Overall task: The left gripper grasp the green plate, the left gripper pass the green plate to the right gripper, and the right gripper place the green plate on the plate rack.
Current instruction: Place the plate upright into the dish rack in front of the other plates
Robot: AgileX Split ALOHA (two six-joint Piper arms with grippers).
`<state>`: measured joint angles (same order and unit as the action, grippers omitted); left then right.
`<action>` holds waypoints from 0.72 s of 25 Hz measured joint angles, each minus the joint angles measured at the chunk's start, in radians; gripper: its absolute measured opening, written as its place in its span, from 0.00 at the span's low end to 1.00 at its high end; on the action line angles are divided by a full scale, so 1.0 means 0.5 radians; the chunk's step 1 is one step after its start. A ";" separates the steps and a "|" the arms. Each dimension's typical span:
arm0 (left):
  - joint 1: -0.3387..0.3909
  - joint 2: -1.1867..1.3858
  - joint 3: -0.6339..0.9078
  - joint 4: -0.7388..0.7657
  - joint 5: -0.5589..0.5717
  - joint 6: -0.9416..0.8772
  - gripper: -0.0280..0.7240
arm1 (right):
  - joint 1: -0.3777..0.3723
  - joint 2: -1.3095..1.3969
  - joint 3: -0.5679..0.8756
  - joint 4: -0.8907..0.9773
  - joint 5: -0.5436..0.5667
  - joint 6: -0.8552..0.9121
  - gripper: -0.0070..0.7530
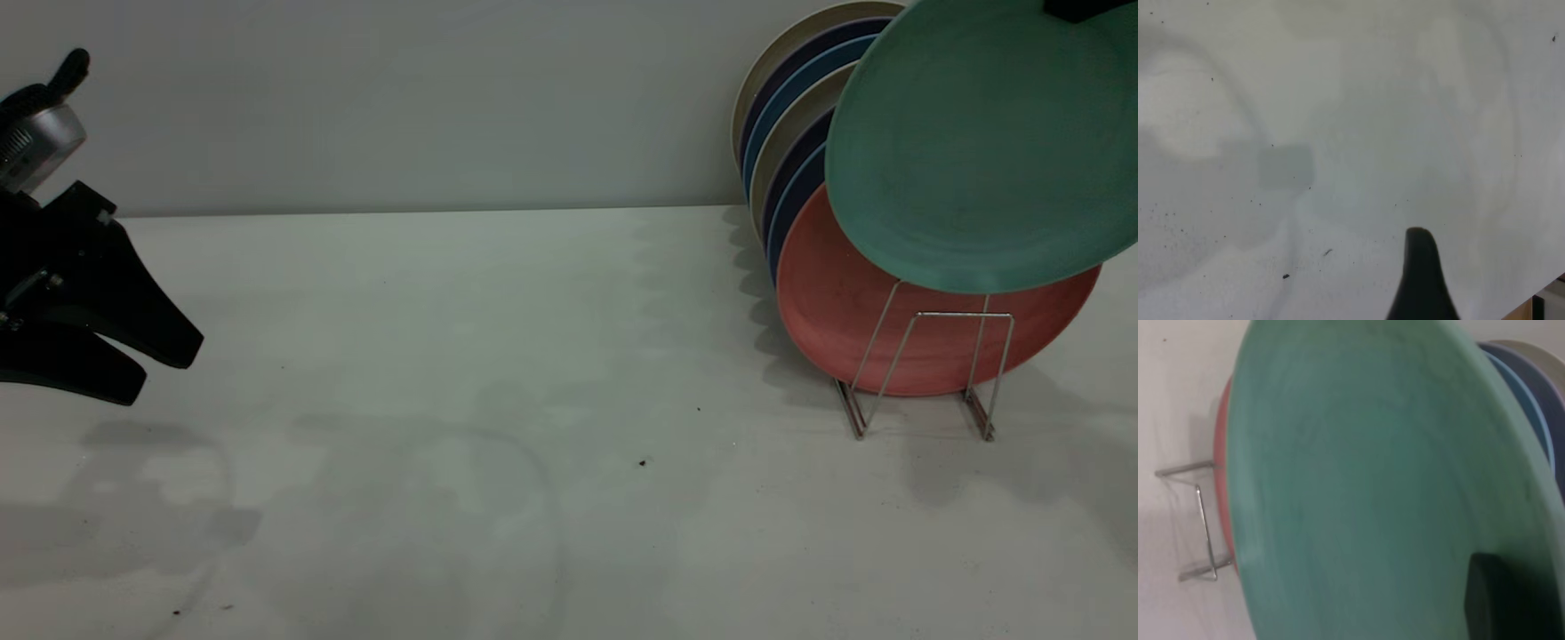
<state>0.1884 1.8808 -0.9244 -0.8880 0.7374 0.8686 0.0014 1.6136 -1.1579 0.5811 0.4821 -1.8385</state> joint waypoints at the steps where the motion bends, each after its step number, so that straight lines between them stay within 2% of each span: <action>1: 0.000 0.000 0.000 0.000 0.000 0.000 0.79 | 0.000 0.002 0.000 0.000 -0.002 0.000 0.10; 18: 0.000 0.000 0.000 0.000 -0.001 0.000 0.79 | 0.000 0.171 0.015 0.026 -0.062 0.002 0.10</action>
<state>0.1884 1.8808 -0.9244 -0.8880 0.7370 0.8686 0.0014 1.6990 -1.1502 0.5944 0.4512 -1.8375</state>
